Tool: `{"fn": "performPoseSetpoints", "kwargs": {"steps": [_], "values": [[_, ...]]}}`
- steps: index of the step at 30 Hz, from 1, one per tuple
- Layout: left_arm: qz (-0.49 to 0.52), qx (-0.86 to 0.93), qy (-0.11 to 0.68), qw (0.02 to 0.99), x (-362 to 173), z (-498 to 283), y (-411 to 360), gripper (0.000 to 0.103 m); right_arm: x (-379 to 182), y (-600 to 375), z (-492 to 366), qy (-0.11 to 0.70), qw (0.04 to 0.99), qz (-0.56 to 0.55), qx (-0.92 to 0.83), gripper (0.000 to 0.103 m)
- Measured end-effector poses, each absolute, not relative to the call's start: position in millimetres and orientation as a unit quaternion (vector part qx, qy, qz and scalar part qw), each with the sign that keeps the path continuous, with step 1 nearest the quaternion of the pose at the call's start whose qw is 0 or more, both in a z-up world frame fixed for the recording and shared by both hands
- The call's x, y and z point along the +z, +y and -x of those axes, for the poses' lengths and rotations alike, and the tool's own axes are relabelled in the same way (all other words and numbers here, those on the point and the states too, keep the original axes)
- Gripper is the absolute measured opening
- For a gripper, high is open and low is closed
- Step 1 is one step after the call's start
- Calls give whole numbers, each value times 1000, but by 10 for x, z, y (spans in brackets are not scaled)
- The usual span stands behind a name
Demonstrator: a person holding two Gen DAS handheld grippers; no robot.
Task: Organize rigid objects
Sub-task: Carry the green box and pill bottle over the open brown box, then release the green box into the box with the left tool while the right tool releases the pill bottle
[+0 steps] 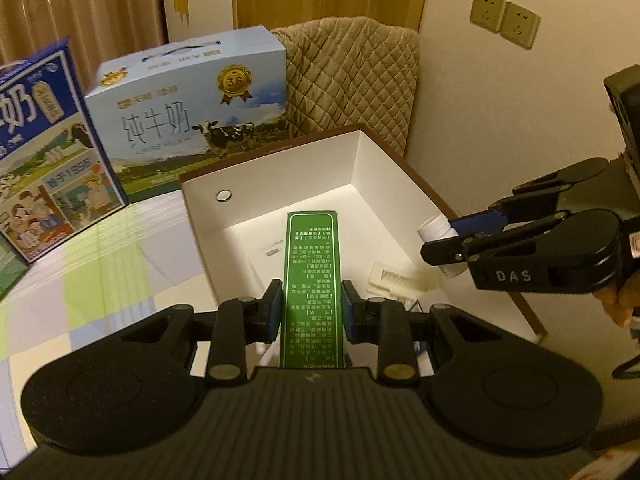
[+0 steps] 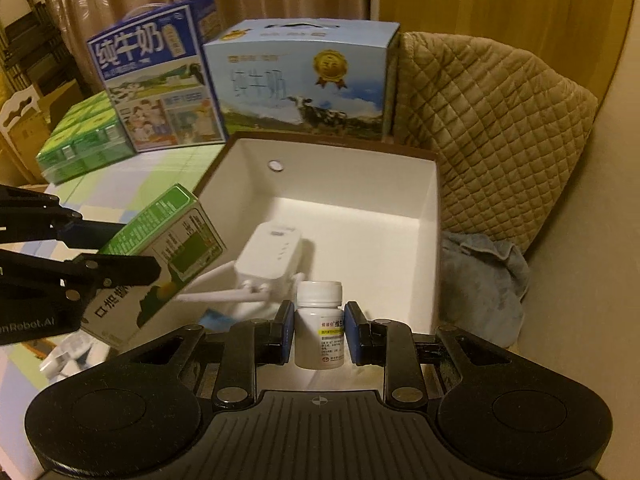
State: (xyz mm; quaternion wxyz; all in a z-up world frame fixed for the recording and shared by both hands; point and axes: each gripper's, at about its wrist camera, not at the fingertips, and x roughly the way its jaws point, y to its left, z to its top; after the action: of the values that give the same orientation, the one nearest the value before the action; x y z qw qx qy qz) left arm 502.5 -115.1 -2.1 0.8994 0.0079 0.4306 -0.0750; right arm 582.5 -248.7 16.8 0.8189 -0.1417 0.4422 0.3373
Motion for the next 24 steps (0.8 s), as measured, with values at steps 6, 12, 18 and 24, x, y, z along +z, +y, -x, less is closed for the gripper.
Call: {"fn": "performPoseSetpoints", "kwargs": {"steps": [6, 12, 18, 24], "values": [[10, -67, 453, 889, -223, -5453, -1311, 25, -29, -2535, -6201, 455, 815, 133, 332, 23], [26, -59, 472, 879, -414, -5862, -1382, 25, -234, -2552, -6503, 471, 810, 125, 327, 23], [29, -58, 473, 879, -522, -6183, -1455, 25, -335, -2505, -6715, 475, 807, 130, 325, 23], [39, -55, 463, 884, -590, -6400, -1457, 25, -386, -2432, -6870, 471, 808, 135, 326, 23]]}}
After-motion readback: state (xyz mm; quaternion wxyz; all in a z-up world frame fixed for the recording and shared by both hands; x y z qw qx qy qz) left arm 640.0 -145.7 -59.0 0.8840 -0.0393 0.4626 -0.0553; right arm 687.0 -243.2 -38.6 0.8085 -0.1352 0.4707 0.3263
